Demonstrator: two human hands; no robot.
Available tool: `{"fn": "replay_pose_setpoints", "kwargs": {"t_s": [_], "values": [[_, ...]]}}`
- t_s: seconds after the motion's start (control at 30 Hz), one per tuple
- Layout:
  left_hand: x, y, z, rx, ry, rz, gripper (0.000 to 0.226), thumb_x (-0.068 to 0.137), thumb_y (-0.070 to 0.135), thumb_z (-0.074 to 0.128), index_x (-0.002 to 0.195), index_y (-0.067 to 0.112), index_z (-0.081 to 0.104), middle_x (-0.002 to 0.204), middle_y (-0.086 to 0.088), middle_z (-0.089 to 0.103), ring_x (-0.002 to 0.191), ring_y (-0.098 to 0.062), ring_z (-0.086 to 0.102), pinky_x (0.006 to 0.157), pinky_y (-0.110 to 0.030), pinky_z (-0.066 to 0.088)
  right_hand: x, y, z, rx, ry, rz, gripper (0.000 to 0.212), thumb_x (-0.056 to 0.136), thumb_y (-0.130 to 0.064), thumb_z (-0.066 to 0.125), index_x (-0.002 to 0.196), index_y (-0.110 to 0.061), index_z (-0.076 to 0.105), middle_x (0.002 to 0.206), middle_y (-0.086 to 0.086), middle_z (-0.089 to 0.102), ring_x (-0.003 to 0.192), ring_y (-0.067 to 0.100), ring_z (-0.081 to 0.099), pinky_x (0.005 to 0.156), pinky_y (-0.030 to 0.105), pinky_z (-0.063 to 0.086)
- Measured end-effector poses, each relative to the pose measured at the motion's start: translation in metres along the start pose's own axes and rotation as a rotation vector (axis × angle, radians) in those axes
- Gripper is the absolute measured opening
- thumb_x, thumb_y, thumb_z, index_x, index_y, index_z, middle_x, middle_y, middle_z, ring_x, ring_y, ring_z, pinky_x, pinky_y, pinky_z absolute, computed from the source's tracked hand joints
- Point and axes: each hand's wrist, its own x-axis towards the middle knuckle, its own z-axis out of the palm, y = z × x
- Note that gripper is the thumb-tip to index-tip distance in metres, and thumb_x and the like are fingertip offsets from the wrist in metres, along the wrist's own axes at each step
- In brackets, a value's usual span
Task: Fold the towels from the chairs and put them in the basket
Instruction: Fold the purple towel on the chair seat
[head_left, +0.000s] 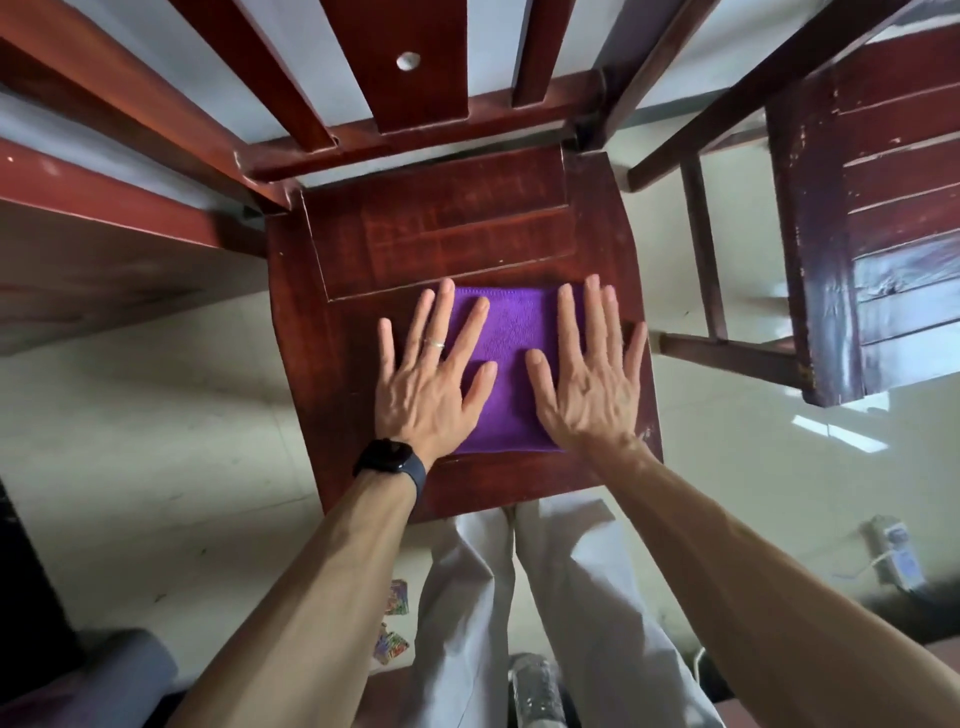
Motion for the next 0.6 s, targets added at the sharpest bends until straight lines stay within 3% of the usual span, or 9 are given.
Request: {"fn": "replay_pose_setpoints", "kwargs": {"t_s": [0.1,0.2,0.37,0.43,0.5,0.6], "values": [[-0.004,0.004,-0.009,-0.106,0.079,-0.229,0.068,0.099,0.048,0.040,0.157,0.018,0.022,0.163,-0.017,0.017,0.147,-0.035,0.025,0.117,-0.057,0.022,-0.007,-0.006,-0.012,0.061,0.049,0.179,0.069,0.101,-0.050,0.039,0.158,-0.016,0.022,0.164,0.011,0.021,0.150,0.030,0.023,0.118,0.051,0.022],[-0.003,0.002,-0.028,-0.338,0.129,-0.444,0.075,0.093,0.044,0.056,0.155,0.013,0.025,0.135,-0.019,0.050,0.118,-0.035,0.050,0.099,-0.049,0.043,-0.008,-0.006,-0.032,0.393,0.039,0.379,0.060,0.095,-0.036,0.056,0.149,-0.015,0.040,0.144,0.011,0.047,0.130,0.030,0.045,0.107,0.044,0.038],[0.015,-0.001,-0.054,-0.720,-0.196,-0.803,0.049,0.088,0.033,0.069,0.128,0.011,0.052,0.109,-0.008,0.071,0.106,-0.030,0.064,0.090,-0.035,0.048,0.007,-0.005,-0.057,0.821,-0.278,0.852,0.046,0.077,-0.028,0.077,0.117,-0.017,0.057,0.106,0.002,0.065,0.103,0.026,0.064,0.092,0.039,0.052],[0.020,-0.007,-0.057,-0.796,-0.257,-0.836,0.040,0.081,0.036,0.074,0.113,0.012,0.066,0.102,-0.007,0.074,0.100,-0.027,0.068,0.087,-0.033,0.051,0.012,0.001,-0.059,0.951,-0.379,0.903,0.048,0.069,-0.027,0.081,0.112,-0.015,0.062,0.105,0.003,0.069,0.096,0.024,0.067,0.086,0.042,0.057],[0.024,-0.013,-0.057,-0.906,-0.309,-0.823,0.030,0.076,0.034,0.076,0.098,0.013,0.073,0.095,-0.006,0.076,0.092,-0.024,0.070,0.087,-0.035,0.053,0.015,0.007,-0.062,1.079,-0.432,0.896,0.046,0.069,-0.020,0.081,0.112,-0.012,0.066,0.100,0.005,0.071,0.086,0.021,0.067,0.070,0.034,0.056],[0.021,-0.015,-0.062,-1.046,-0.314,-0.798,0.020,0.073,0.029,0.079,0.087,0.019,0.071,0.095,-0.005,0.074,0.088,-0.022,0.067,0.087,-0.034,0.051,0.011,0.013,-0.073,1.194,-0.439,0.832,0.021,0.079,-0.007,0.077,0.095,-0.014,0.065,0.088,0.005,0.069,0.073,0.020,0.065,0.053,0.023,0.049]]}}
